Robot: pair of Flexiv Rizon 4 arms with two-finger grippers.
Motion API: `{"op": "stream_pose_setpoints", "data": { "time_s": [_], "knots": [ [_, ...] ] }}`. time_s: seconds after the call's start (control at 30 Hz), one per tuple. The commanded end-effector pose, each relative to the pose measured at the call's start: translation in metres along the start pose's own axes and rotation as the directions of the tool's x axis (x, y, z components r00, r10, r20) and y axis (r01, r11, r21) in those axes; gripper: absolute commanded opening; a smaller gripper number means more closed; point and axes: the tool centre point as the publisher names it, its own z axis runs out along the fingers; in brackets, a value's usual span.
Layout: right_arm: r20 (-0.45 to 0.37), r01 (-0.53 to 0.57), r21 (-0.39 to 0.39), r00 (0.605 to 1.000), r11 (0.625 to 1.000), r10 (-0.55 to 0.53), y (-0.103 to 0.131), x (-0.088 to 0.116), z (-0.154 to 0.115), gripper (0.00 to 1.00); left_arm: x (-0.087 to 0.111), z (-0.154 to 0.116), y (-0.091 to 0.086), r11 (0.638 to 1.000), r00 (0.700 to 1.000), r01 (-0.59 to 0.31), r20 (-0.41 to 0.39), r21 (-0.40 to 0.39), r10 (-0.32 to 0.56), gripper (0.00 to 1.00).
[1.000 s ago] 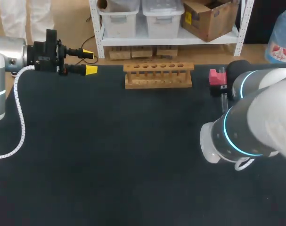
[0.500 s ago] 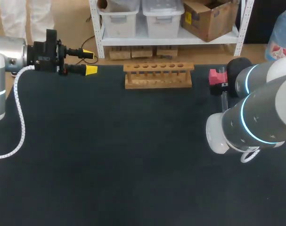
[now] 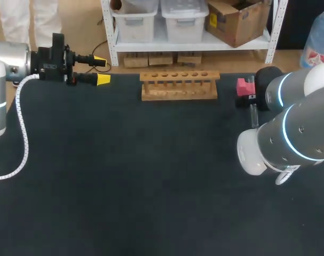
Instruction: Grasp the test tube, adjust it, and insert it.
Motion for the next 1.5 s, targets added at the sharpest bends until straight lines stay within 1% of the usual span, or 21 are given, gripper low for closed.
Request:
{"op": "stream_pose_setpoints", "data": {
  "time_s": [0.03, 0.1, 0.13, 0.17, 0.2, 0.23, 0.27, 0.3, 0.4, 0.43, 0.47, 0.5, 0.53, 0.57, 0.63, 0.7, 0.73, 0.77, 0.8, 1.23, 1.5],
  "knots": [
    [-0.003, -0.018, -0.010, 1.000, 1.000, 0.018, -0.002, -0.001, 0.000, 0.83, 0.001, 0.000, 0.001, 1.000, 1.000, -0.002, 0.002, 0.000, 0.002, 1.00],
    [-0.009, -0.019, 0.000, 1.000, 1.000, 0.019, -0.002, -0.001, 0.001, 0.85, 0.001, 0.000, 0.001, 1.000, 1.000, -0.002, 0.002, 0.000, 0.002, 1.00],
    [-0.010, -0.019, 0.001, 1.000, 1.000, 0.019, -0.003, 0.000, 0.002, 0.66, 0.001, 0.000, 0.001, 1.000, 1.000, -0.002, 0.002, 0.000, 0.002, 1.00],
    [-0.011, -0.019, 0.002, 1.000, 1.000, 0.019, -0.003, 0.000, 0.002, 0.44, 0.001, 0.000, 0.001, 1.000, 1.000, -0.002, 0.002, 0.000, 0.002, 1.00],
    [-0.012, -0.019, 0.006, 1.000, 1.000, 0.019, -0.003, 0.000, 0.002, 0.40, 0.001, 0.000, 0.001, 1.000, 1.000, -0.002, 0.002, 0.000, 0.002, 1.00],
    [-0.014, -0.019, 0.009, 1.000, 1.000, 0.019, -0.003, -0.001, 0.002, 0.41, 0.001, 0.000, 0.001, 1.000, 1.000, -0.002, 0.002, 0.000, 0.002, 1.00],
    [-0.014, -0.019, 0.011, 1.000, 1.000, 0.019, -0.003, -0.001, 0.002, 0.45, 0.001, 0.000, 0.001, 1.000, 1.000, -0.002, 0.002, 0.000, 0.002, 1.00],
    [-0.014, -0.019, 0.016, 1.000, 1.000, 0.019, -0.003, -0.001, 0.001, 0.45, 0.001, 0.000, 0.001, 1.000, 1.000, -0.002, 0.002, 0.000, 0.002, 1.00],
    [-0.017, -0.022, 0.020, 1.000, 1.000, 0.022, -0.004, -0.002, 0.002, 0.39, 0.001, 0.000, 0.001, 1.000, 1.000, -0.002, 0.002, 0.000, 0.002, 1.00],
    [-0.020, -0.022, 0.024, 1.000, 0.999, 0.022, -0.004, -0.002, 0.002, 0.33, 0.001, 0.000, 0.001, 1.000, 1.000, -0.002, 0.002, 0.000, 0.002, 1.00],
    [-0.021, -0.022, 0.025, 1.000, 0.999, 0.022, -0.004, -0.002, 0.002, 0.33, 0.001, 0.000, 0.001, 1.000, 1.000, -0.002, 0.002, 0.000, 0.002, 1.00],
    [-0.021, -0.022, 0.025, 1.000, 0.999, 0.023, -0.004, -0.002, 0.002, 0.24, 0.001, 0.000, 0.001, 1.000, 1.000, -0.002, 0.002, 0.000, 0.002, 1.00],
    [-0.022, -0.022, 0.027, 1.000, 0.999, 0.022, -0.004, -0.002, 0.002, 0.21, 0.001, 0.000, 0.001, 1.000, 1.000, -0.002, 0.002, 0.000, 0.002, 1.00],
    [-0.023, -0.022, 0.028, 0.999, 0.999, 0.022, -0.004, -0.002, 0.002, 0.21, 0.001, 0.000, 0.001, 1.000, 1.000, -0.002, 0.002, 0.000, 0.002, 1.00],
    [-0.027, -0.024, 0.033, 0.999, 0.999, 0.025, -0.005, -0.002, 0.002, 0.25, 0.001, 0.000, 0.001, 1.000, 1.000, -0.002, 0.002, 0.000, 0.002, 1.00],
    [-0.029, -0.026, 0.035, 0.999, 0.999, 0.027, -0.005, -0.002, 0.002, 0.21, 0.001, 0.000, 0.001, 1.000, 1.000, -0.002, 0.002, 0.000, 0.002, 1.00],
    [-0.030, -0.028, 0.036, 0.999, 0.999, 0.029, -0.005, -0.002, 0.002, 0.22, 0.001, 0.000, 0.001, 1.000, 1.000, -0.002, 0.002, 0.000, 0.002, 1.00],
    [-0.030, -0.029, 0.037, 0.999, 0.999, 0.030, -0.006, -0.002, 0.002, 0.13, 0.001, 0.000, 0.001, 1.000, 1.000, -0.002, 0.002, 0.000, 0.002, 1.00],
    [-0.032, -0.031, 0.041, 0.999, 0.999, 0.033, -0.006, -0.002, 0.002, 0.00, 0.001, 0.000, 0.001, 1.000, 1.000, -0.002, 0.002, 0.000, 0.002, 1.00],
    [-0.010, -0.068, 0.089, 0.998, 0.994, 0.069, -0.005, -0.007, -0.012, 0.00, 0.001, 0.000, 0.001, 1.000, 1.000, -0.002, 0.002, 0.000, 0.002, 1.00],
    [0.009, -0.081, 0.129, 0.997, 0.988, 0.080, 0.006, -0.020, -0.037, 0.00, 0.001, 0.000, 0.001, 1.000, 1.000, -0.002, 0.002, 0.000, 0.002, 1.00]
  ]
}}
